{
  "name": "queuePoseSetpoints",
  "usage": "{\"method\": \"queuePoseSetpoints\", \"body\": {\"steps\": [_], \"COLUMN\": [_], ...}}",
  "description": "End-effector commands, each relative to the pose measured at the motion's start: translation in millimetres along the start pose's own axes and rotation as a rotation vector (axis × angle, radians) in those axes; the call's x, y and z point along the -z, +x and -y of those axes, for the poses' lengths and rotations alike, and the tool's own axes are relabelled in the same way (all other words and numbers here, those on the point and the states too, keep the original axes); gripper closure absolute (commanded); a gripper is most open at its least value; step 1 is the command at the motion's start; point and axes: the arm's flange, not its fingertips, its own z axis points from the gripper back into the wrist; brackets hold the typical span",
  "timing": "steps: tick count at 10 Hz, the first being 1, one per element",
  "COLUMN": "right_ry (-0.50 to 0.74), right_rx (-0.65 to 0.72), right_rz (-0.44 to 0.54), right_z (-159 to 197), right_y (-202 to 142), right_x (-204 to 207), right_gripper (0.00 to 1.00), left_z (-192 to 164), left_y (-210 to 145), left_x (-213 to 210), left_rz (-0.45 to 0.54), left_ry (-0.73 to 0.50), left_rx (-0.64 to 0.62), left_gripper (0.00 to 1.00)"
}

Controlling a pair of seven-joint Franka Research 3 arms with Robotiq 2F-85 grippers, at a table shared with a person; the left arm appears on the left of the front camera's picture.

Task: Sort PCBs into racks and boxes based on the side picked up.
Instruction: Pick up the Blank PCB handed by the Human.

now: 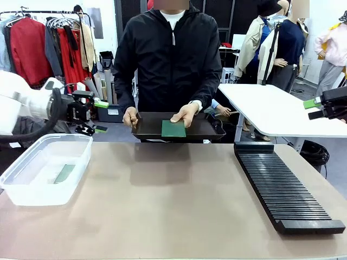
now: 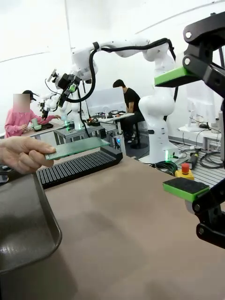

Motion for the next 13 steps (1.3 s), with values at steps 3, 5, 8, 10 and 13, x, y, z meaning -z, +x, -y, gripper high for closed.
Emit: {"method": "queuePoseSetpoints", "body": {"steps": [3, 5, 8, 10, 13], "right_ry": [0.014, 0.014, 0.014, 0.014, 0.014], "right_rx": [0.007, 0.007, 0.007, 0.007, 0.007], "right_rz": [0.013, 0.013, 0.013, 0.013, 0.013], "right_z": [-2, -2, -2, -2, -2], "right_y": [2, 2, 2, 2, 2], "right_x": [0, 0, 0, 0, 0], "right_gripper": [0.00, 0.00, 0.00, 0.00, 0.00], "left_z": [-23, -30, -30, -27, -30], "left_y": [11, 19, 23, 18, 15], "left_x": [39, 64, 104, 133, 163], "left_rz": [0.029, -0.018, -0.056, -0.088, -0.107], "left_ry": [-0.055, -0.081, -0.119, -0.123, -0.150], "left_rx": [0.021, 0.004, -0.005, 0.000, -0.003], "left_gripper": [0.00, 0.00, 0.00, 0.00, 0.00]}}
